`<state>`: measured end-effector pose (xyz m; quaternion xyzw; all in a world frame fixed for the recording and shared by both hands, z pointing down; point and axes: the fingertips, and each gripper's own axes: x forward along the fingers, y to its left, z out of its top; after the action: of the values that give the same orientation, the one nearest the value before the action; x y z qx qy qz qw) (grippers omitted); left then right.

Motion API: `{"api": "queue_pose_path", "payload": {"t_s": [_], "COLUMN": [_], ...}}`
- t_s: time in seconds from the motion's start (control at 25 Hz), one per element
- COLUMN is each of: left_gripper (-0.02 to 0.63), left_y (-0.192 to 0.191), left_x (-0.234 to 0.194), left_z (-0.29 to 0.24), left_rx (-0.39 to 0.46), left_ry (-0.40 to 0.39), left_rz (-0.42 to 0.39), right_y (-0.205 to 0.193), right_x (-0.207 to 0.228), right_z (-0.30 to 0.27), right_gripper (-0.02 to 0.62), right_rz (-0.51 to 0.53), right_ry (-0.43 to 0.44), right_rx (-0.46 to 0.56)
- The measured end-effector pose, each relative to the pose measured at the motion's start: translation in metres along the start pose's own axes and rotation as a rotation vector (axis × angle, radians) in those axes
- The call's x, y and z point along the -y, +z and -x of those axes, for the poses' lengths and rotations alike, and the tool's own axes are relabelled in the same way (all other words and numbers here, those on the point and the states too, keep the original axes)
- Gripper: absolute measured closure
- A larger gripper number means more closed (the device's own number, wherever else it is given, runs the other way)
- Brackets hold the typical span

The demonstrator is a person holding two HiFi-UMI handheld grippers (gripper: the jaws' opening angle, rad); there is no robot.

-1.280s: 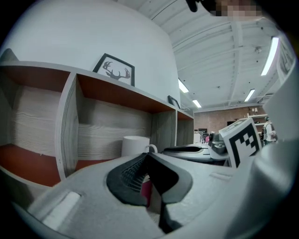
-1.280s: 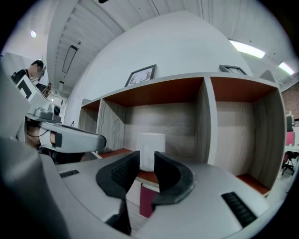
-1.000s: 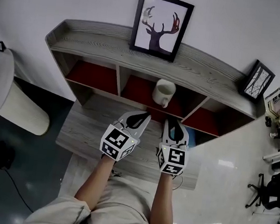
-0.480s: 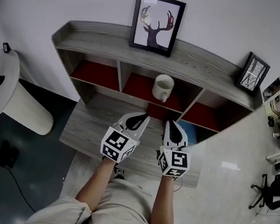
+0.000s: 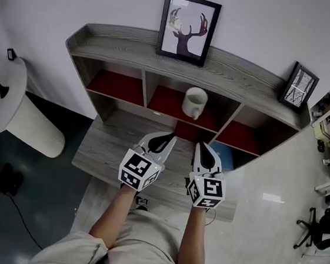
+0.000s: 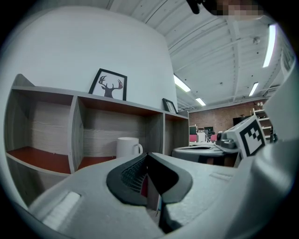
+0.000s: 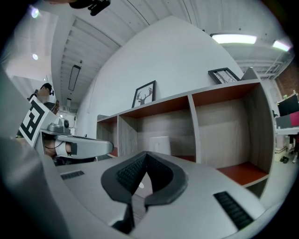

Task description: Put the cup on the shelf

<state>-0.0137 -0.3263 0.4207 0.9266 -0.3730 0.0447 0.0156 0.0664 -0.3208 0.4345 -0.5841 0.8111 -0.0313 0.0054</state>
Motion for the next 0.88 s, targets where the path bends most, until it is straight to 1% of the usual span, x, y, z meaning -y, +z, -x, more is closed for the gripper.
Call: {"api": "queue_pose_path", "payload": {"t_s": [0.4,0.72,0.88], "left_gripper": [0.597,0.597,0.597], "left_y": [0.0008,-0.0019,-0.0028], "left_x": [-0.0011,0.0004,-0.0005], "left_z": [-0.0007,-0.0040,-0.0044], "left_rx": [0.003,-0.003,-0.006], "left_ry": [-0.002,-0.008,-0.005], "left_rz": [0.004,0.011,0.013], "right_y": [-0.0021,0.0005,0.0009], "right_x": [0.0010,0.0009,-0.0001], "right_z": [-0.0001,-0.0010,-0.0023], "right_gripper": [0.579,0.580,0.580], "right_rz": [-0.008,0.006,0.030], "right_ry": [0.006,0.012,0.010], "right_rx": [-0.006,0.000,0.002]}}
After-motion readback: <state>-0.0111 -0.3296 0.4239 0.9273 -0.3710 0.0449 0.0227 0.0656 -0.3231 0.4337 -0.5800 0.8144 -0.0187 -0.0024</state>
